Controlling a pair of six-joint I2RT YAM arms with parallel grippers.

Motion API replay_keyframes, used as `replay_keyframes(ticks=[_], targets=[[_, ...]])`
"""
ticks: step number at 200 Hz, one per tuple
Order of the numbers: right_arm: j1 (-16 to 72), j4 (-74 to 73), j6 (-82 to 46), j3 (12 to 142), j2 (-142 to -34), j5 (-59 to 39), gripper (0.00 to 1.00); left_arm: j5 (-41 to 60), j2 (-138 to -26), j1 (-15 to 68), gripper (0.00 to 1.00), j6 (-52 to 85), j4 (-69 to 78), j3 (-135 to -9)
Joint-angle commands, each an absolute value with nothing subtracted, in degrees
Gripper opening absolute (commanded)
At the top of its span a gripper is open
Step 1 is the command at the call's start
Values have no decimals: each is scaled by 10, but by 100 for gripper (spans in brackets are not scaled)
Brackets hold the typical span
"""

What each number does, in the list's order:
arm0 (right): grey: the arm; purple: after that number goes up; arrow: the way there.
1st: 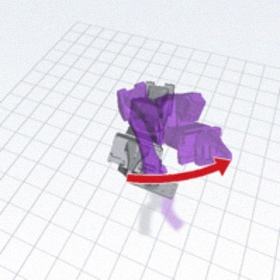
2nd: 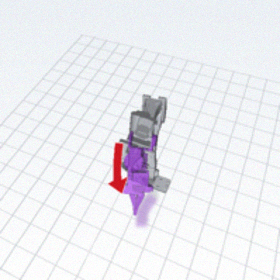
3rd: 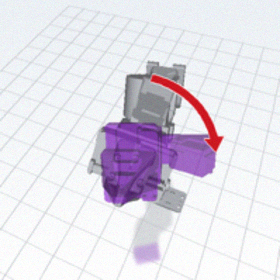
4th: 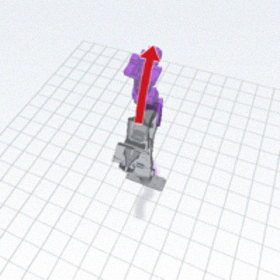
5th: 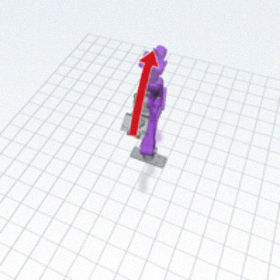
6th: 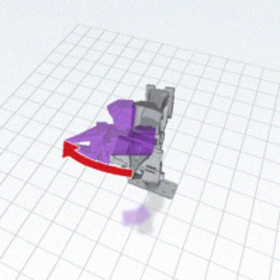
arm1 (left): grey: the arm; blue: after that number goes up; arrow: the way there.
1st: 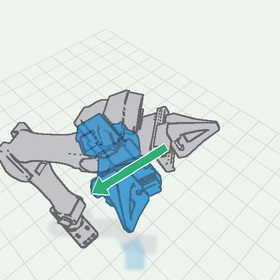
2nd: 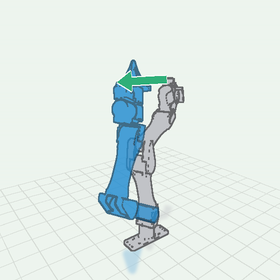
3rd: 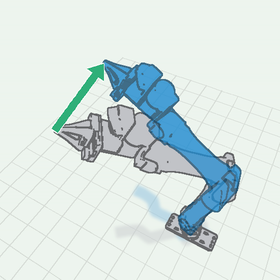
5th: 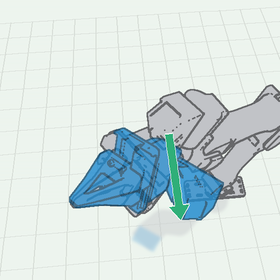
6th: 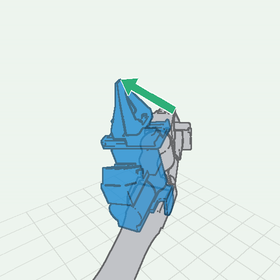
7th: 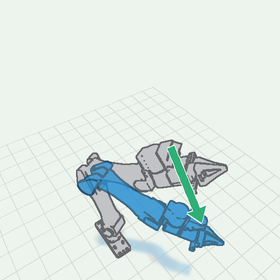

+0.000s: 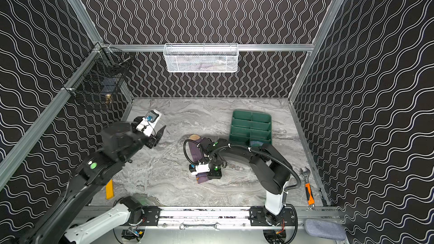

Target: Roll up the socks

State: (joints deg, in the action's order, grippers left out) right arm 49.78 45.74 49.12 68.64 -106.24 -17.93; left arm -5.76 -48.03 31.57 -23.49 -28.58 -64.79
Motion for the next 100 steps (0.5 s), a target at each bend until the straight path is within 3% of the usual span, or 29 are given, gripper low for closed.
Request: replay_keyframes(ticks=[1, 30, 63, 100], targets=[[482, 516, 479, 721, -1097, -228, 0, 128, -503, 316, 71, -315, -347, -690], [472, 548, 477, 778, -1163, -244, 0, 166, -558, 369, 72, -337, -383, -699], [470, 550, 473, 791, -1198, -266, 0, -28, -606, 592, 74, -367, -366, -624], [458, 542, 471, 794, -1209, -281, 0, -151, -653, 727, 75, -311, -309, -524]])
